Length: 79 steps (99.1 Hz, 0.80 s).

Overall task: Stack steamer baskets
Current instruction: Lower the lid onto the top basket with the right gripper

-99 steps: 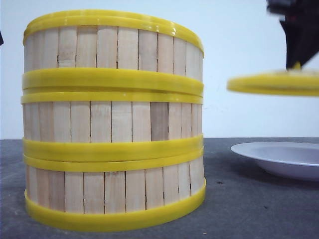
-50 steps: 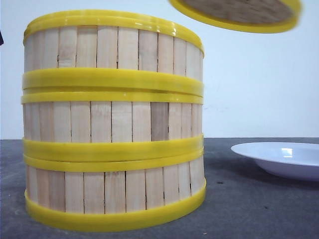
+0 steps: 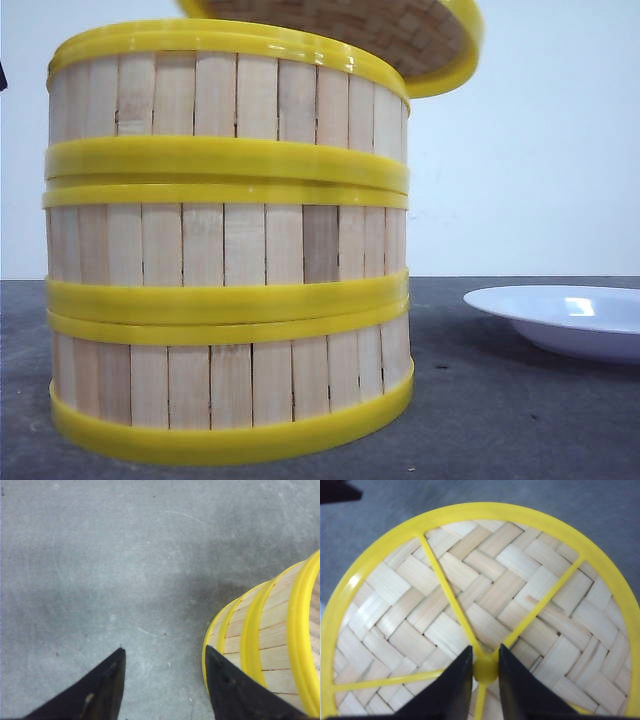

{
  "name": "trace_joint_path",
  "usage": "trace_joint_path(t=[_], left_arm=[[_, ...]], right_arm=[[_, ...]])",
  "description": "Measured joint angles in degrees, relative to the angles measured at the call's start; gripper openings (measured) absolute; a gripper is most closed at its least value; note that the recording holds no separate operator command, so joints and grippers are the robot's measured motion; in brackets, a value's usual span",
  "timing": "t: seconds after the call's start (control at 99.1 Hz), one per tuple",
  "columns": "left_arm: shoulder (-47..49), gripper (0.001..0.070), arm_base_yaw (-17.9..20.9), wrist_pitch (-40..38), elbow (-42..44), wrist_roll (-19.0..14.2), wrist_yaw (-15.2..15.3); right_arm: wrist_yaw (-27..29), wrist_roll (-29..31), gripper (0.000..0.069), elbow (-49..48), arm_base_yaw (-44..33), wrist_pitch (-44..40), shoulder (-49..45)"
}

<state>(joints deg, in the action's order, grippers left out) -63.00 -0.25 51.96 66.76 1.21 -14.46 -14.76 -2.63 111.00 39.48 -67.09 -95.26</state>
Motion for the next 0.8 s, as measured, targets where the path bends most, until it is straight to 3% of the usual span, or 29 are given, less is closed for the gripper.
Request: trace_joint_path(t=[0.212,0.414,0.797], left_arm=[[0.00,0.0298,0.00,0.02,0.00,0.00,0.00],[0.00,0.0298,0.00,0.02,0.00,0.00,0.00],[0.00,0.0298,-0.02,0.04,0.00,0.00,0.00]], right_arm=[[0.35,-0.17,0.0072,0.09,4.26,-0.04,-0.22],[4.37,-0.61,0.0072,0.35,7.48,0.00,-1.22],[4.72,-1.70,0.0072,0.35,8.83,0.94,-3.10]])
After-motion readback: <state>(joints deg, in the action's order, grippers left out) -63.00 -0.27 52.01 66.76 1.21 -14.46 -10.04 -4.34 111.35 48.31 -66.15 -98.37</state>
